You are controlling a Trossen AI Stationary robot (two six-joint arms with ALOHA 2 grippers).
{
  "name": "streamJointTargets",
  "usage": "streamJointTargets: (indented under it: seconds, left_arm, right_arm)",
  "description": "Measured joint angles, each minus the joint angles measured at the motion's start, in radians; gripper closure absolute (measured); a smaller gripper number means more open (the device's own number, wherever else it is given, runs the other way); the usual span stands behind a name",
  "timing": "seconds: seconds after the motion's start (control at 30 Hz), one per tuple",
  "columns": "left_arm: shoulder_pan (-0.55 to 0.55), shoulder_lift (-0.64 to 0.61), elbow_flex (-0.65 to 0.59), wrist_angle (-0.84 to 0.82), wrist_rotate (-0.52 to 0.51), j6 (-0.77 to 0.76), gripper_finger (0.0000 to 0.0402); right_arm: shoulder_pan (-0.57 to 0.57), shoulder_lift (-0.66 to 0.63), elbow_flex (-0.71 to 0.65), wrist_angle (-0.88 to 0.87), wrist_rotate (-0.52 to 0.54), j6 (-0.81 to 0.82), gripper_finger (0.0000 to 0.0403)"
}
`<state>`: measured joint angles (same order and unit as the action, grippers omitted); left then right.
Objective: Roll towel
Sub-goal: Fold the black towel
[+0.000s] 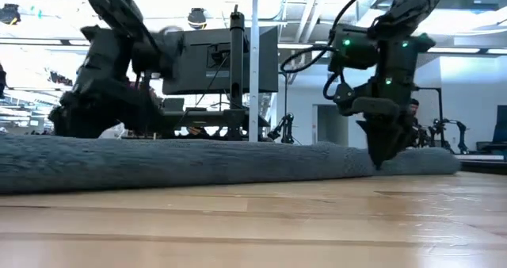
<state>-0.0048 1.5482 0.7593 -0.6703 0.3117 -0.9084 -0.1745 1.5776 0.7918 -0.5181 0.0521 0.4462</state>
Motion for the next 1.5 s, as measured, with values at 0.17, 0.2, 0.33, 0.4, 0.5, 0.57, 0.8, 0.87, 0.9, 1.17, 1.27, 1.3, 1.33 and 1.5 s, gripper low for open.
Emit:
streamJointTargets:
  seconds: [0.17,0.2,0.33,0.4,0.5,0.57,0.8,0.87,0.9,1.17,1.27,1.3,1.33,1.5]
  left_arm:
    - [-0.215,0.042,0.035,0.279,0.065,-0.306,0.0301]
    - [-0.248,0.052,0.048,0.288,0.067,-0.348,0.0301]
    - [-0.353,0.057,0.116,0.133,0.069,-0.476,0.0301]
    - [-0.383,0.039,0.163,0.014,0.059,-0.488,0.0301]
    - [-0.386,-0.008,0.252,-0.155,-0.012,-0.462,0.0301]
    - [-0.363,-0.038,0.304,-0.264,-0.096,-0.414,0.0301]
    - [-0.177,-0.084,0.304,-0.474,-0.374,-0.084,0.0301]
    - [-0.114,-0.083,0.249,-0.412,-0.376,0.041,0.0301]
    - [-0.088,-0.084,0.221,-0.366,-0.376,0.090,0.0301]
    - [-0.045,-0.084,0.040,-0.232,-0.270,0.173,0.0301]
    - [-0.118,-0.084,-0.020,-0.173,-0.183,0.089,0.0301]
    - [-0.150,-0.084,-0.039,-0.140,-0.160,0.046,0.0301]
    - [-0.183,-0.084,-0.054,-0.098,-0.147,0.001,0.0301]
    - [-0.332,-0.088,-0.085,0.126,-0.125,-0.243,0.0301]
  right_arm:
    - [-0.067,-0.001,0.003,0.083,-0.001,-0.095,0.0165]
    - [-0.077,-0.003,0.008,0.068,-0.001,-0.112,0.0165]
    - [-0.088,-0.032,0.025,-0.081,-0.031,-0.159,0.0165]
    - [-0.074,-0.064,0.026,-0.175,-0.050,-0.158,0.0165]
    - [-0.025,-0.136,0.026,-0.282,-0.054,-0.098,0.0165]
    - [0.025,-0.186,0.025,-0.297,-0.055,-0.016,0.0165]
    - [0.246,-0.247,-0.027,-0.093,-0.056,0.418,0.0165]
    - [0.306,-0.214,-0.041,-0.009,-0.046,0.520,0.0165]
    - [0.333,-0.188,-0.043,0.026,-0.032,0.566,0.0165]
    - [0.420,0.019,-0.041,0.207,-0.001,0.769,0.0165]
    - [0.386,0.041,-0.038,0.211,-0.015,0.753,0.0165]
    - [0.370,0.034,-0.038,0.207,-0.023,0.732,0.0165]
    - [0.351,0.026,-0.039,0.208,-0.033,0.707,0.0165]
    - [0.215,-0.036,-0.045,0.168,-0.002,0.553,0.0165]
